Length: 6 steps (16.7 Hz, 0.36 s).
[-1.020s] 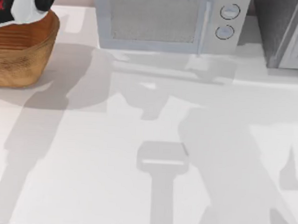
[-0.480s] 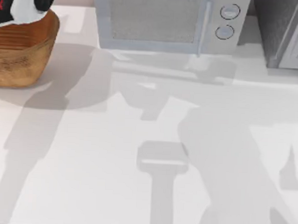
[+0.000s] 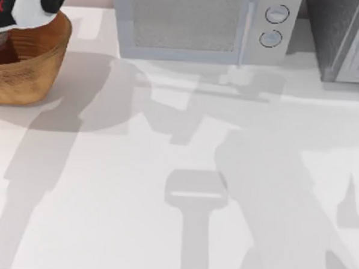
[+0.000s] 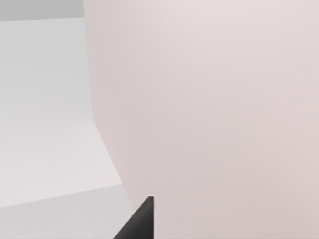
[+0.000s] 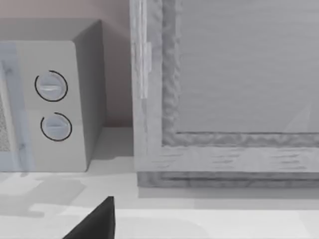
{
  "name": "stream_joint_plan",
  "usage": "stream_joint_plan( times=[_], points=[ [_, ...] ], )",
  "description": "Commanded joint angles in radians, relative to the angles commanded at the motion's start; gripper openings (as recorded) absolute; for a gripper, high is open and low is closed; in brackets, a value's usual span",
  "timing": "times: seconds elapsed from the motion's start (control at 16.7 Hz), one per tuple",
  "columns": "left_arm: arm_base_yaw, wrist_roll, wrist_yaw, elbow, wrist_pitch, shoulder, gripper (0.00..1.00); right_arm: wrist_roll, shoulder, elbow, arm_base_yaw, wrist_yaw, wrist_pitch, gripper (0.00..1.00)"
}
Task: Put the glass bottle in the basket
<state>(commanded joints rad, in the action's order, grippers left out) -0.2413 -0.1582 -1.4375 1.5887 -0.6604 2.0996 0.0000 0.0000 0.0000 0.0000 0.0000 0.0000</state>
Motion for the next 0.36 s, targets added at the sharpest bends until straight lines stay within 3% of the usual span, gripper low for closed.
stream_joint_plan(
  times=[0.36],
  points=[
    [0.0, 0.0, 0.0, 0.0, 0.0, 0.0, 1.0, 0.0, 0.0, 0.0, 0.0, 0.0, 0.0, 1.0]
  ],
)
